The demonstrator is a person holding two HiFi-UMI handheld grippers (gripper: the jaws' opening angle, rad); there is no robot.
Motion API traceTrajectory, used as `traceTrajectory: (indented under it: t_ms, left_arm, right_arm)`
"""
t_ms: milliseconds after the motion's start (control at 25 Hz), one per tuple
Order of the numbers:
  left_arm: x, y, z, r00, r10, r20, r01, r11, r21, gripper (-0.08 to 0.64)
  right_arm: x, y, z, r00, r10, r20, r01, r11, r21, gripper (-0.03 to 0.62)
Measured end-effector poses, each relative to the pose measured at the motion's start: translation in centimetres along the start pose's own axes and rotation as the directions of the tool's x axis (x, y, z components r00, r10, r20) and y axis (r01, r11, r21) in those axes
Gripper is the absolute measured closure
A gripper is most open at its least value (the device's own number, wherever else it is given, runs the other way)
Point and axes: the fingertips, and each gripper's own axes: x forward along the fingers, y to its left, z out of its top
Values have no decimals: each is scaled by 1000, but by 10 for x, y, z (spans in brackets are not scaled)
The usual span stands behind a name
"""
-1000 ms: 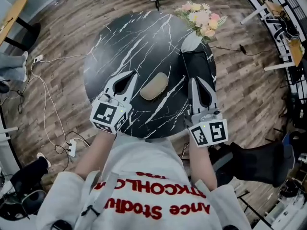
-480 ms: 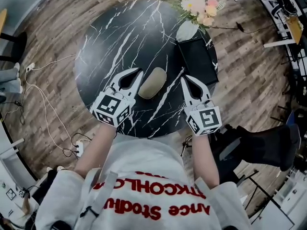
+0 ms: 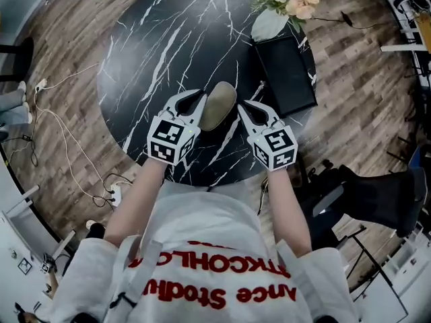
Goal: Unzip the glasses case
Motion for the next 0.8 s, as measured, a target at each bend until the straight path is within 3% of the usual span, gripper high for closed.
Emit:
traceTrajectory:
  t_ms: [80,160,200,320,440,520,640,800]
  left_arm:
    - [9,-5,-12,998,-48,-28,48,999,1,548]
    - [17,-13,-21,991,-121,-58,120,993,-18,413]
    - [20,-15,-25,987,-143,-77,142,990,-24,388]
    - [30,-18,-42,972,-168,-164,170,985,2,377]
    - [36,-21,-58,949,-203,-240,208,978,-2,371]
    - [38,-21,-60,942,-220,-254,225,974,-10,349]
    - [40,-20,-60,932,-238,-273,245,969,-6,334]
    - [36,-29,-65,896,-288,-339,314,949,23,325]
  right_arm:
    - [6,0,-13,999,8,-37,-8,1000,13,572]
    - [11,-3,-24,997,7,-73,-6,1000,9,572]
    - [14,-5,-29,996,5,-91,-5,1000,0,572]
    - [22,-12,-41,989,10,-148,-17,999,-47,571]
    - [33,-13,-49,974,54,-220,-82,989,-120,541]
    - [38,-12,-53,959,86,-271,-140,973,-185,502]
    - [41,-10,-54,941,112,-318,-210,933,-293,500]
    - [40,-8,-55,925,142,-351,-264,907,-327,502]
